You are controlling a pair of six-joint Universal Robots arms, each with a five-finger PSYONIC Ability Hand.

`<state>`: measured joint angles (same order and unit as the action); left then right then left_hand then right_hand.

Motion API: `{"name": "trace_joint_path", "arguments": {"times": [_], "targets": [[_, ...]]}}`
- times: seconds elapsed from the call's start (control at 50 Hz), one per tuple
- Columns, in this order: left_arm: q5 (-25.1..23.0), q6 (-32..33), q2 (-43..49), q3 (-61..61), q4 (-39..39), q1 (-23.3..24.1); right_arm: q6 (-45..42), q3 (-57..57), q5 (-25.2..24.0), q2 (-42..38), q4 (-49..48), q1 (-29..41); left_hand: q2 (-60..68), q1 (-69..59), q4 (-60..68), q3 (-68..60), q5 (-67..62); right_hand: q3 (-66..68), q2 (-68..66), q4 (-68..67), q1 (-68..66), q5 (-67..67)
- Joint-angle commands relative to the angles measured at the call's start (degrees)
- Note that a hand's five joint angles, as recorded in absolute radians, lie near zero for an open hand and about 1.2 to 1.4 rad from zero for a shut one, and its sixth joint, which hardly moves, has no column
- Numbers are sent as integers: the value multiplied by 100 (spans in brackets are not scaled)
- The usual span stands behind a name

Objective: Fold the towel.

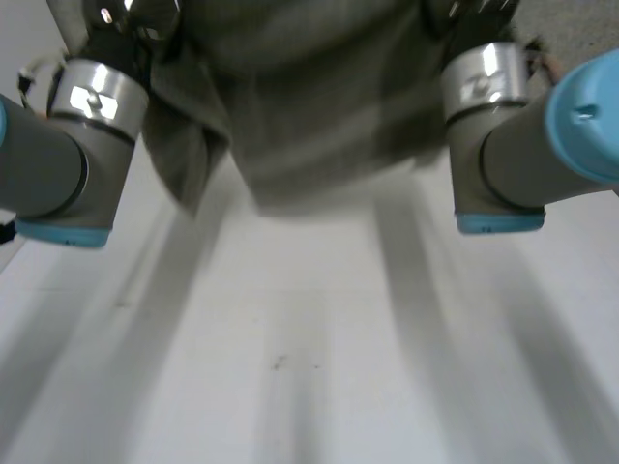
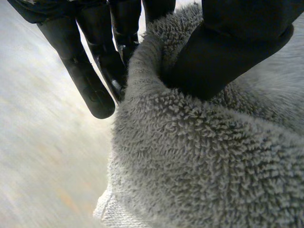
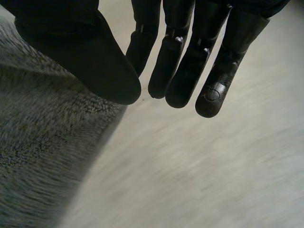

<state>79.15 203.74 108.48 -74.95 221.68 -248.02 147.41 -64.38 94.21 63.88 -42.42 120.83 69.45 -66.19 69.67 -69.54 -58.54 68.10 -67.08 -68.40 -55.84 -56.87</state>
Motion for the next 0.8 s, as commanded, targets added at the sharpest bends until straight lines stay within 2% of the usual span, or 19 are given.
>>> {"name": "trace_joint_path", "arguments": {"times": [0.02,0.04,0.08,0.14,0.18,0.2,0.24,0.26,0.28,0.34,0.38,0.46,0.54,0.6,0.62,0.64,0.66,0.72,0.8], "targets": [[48,-651,-240,-503,517,43,-28,-1039,-200,660,37,81,1055,-1381,1033,-1046,-1146,1190,-1292,-1160,-2416,-1313],[48,-660,-379,-772,325,17,-28,-1041,-201,661,41,81,1055,-1381,1033,-1046,-1146,1190,-1292,-1160,-2416,-1313],[40,-660,-442,-1036,115,-27,-37,-1531,-682,792,1396,90,1055,-1381,1033,-1046,-1146,1190,-1292,-1160,-2416,-1313],[13,-616,-442,-1774,-404,-80,-55,-1727,-878,836,2071,81,1055,-1381,1033,-1046,-1146,1190,-1292,-1160,-2416,-1313],[4,-581,-433,-2050,-635,-186,-55,-2033,-1140,775,3217,90,1055,-1381,1033,-1046,-1146,1190,-1292,-1160,-2416,-1313],[-4,-537,-399,-2311,-869,-316,-55,-2034,-1142,775,3223,90,1055,-1381,1033,-1046,-1146,1190,-1292,-1160,-2416,-1313],[-22,-441,-311,-2548,-1133,-396,-81,-2262,-1308,557,4255,151,1055,-1381,1033,-1046,-1146,1190,-1292,-1160,-2416,-1313],[-48,-301,-180,-2742,-1414,-440,-81,-2263,-1309,555,4260,152,1055,-1381,1033,-1046,-1146,1190,-1292,-1160,-2416,-1313],[-92,-82,-65,-2901,-1713,-467,-72,-2315,-1378,312,4739,187,1055,-1381,1033,-1046,-1146,1190,-1292,-1160,-2416,-1313],[-136,105,-11,-2990,-1944,-467,-63,-2342,-1537,-32,5374,222,1055,-1381,1033,-1046,-1146,1190,-1292,-1160,-2416,-1313],[-224,437,15,-3113,-2416,-441,-11,-2351,-1634,-104,5394,213,1055,-1381,1033,-1046,-1146,1190,-1292,-1160,-2416,-1313],[-251,571,-55,-3139,-2823,-423,199,-2456,-1748,-87,5105,169,1055,-1381,1033,-1046,-1146,1190,-1292,-1160,-2416,-1313],[-251,588,-344,-3104,-3253,-397,508,-2526,-1766,-25,4998,161,119,-446,97,-110,-211,1190,-1292,-1160,-2416,-1313],[-251,588,-512,-3104,-3324,-397,1051,-2658,-1792,264,4719,73,-407,80,-428,415,315,-880,778,910,-346,757],[-251,588,-704,-3104,-3376,-405,1053,-2658,-1792,265,4717,73,-1006,679,-1028,1014,914,-890,788,919,-336,767],[-233,597,-854,-3122,-3403,-397,1244,-2737,-1792,370,4543,-58,-1562,1235,-1583,1570,1470,-2272,2170,2302,1046,2149],[-233,597,-855,-3122,-3403,-397,1368,-2816,-1775,475,4402,-233,-1567,1240,-1589,1575,1475,-2902,2800,2932,1676,2779],[-233,588,-1292,-3131,-3525,-362,1457,-2878,-1810,564,4295,-420,-2288,1961,-2310,2296,2196,-3009,2907,3039,1783,2887],[-233,579,-1532,-3131,-3667,-300,1519,-2904,-1845,722,4251,-788,-2812,2485,-2834,2820,2720,-3998,3896,4028,2772,3875]]}}
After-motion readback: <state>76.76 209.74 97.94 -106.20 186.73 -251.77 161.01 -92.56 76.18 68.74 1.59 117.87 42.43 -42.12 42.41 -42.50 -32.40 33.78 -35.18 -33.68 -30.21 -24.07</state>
